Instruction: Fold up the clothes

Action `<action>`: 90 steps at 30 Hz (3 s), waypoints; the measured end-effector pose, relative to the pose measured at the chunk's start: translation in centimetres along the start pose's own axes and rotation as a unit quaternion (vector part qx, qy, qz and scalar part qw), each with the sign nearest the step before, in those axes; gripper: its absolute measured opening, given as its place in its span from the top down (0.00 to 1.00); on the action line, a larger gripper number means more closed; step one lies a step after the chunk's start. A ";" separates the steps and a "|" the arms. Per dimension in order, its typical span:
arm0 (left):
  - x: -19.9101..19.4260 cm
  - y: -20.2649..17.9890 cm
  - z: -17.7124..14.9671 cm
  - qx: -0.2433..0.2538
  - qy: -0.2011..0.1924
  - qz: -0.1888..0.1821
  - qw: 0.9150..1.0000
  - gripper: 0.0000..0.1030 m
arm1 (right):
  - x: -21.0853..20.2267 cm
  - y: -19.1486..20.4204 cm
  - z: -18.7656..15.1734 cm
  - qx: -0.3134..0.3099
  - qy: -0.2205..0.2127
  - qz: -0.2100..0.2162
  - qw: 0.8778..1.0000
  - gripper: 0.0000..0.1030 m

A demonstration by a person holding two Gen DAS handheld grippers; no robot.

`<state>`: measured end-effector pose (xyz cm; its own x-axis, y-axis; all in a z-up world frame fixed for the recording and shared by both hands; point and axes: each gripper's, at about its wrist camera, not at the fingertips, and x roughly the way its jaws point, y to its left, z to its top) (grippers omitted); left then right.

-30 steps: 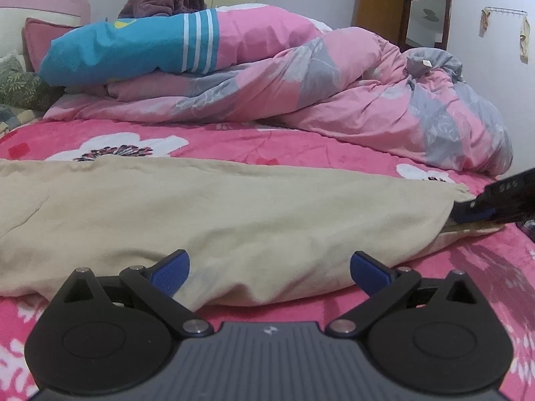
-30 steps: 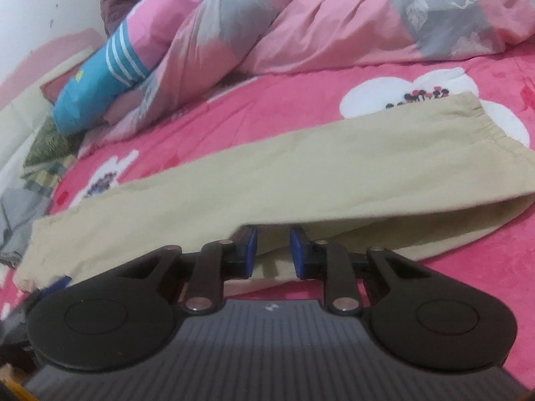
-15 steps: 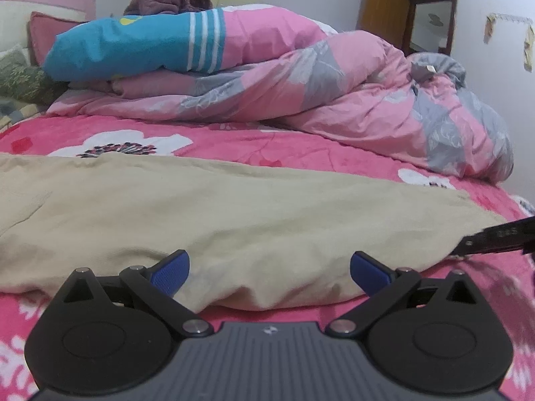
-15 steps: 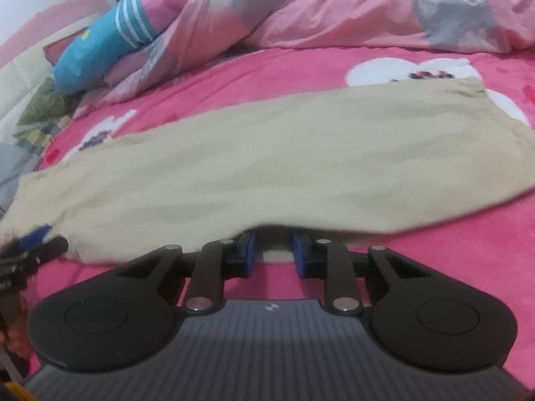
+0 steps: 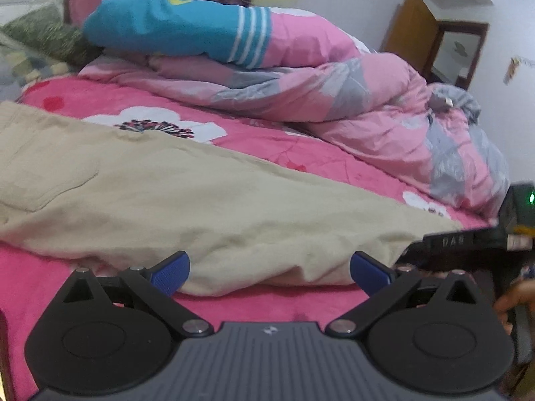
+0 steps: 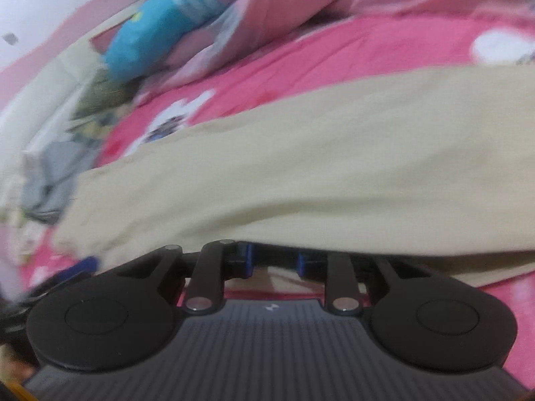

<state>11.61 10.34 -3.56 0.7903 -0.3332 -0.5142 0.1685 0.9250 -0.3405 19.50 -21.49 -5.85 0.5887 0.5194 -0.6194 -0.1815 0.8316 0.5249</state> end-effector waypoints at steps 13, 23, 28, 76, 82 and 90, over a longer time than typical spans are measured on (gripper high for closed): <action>-2.8 2.7 3.0 -0.060 -0.049 -0.006 0.997 0.00 | 3.5 2.7 -0.6 0.025 0.036 0.097 0.994 0.82; -4.4 5.2 4.2 -0.106 -0.071 -0.007 0.992 0.00 | 6.4 6.1 -0.6 -0.008 0.049 0.145 0.988 0.81; -5.0 5.7 4.4 -0.111 -0.081 -0.005 0.991 0.00 | 7.4 7.9 -1.3 -0.039 0.064 0.174 0.982 0.82; 1.0 2.2 1.9 0.015 -0.025 0.133 0.991 0.00 | -12.4 -6.6 -4.8 0.188 -0.122 0.004 0.975 0.67; 0.1 0.6 1.8 0.052 -0.039 0.122 0.990 0.00 | -12.3 -10.0 -4.6 0.255 -0.123 0.012 0.959 0.67; -0.9 -2.5 0.2 0.155 -0.046 0.107 0.981 0.02 | -7.3 0.1 -3.8 -0.083 -0.089 -0.064 0.990 0.68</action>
<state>10.57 8.38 -2.10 0.8741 -0.1214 -0.4704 0.1534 0.9877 0.0302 12.19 -24.42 -3.45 0.7428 0.3763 -0.5538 -0.2140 0.9172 0.3362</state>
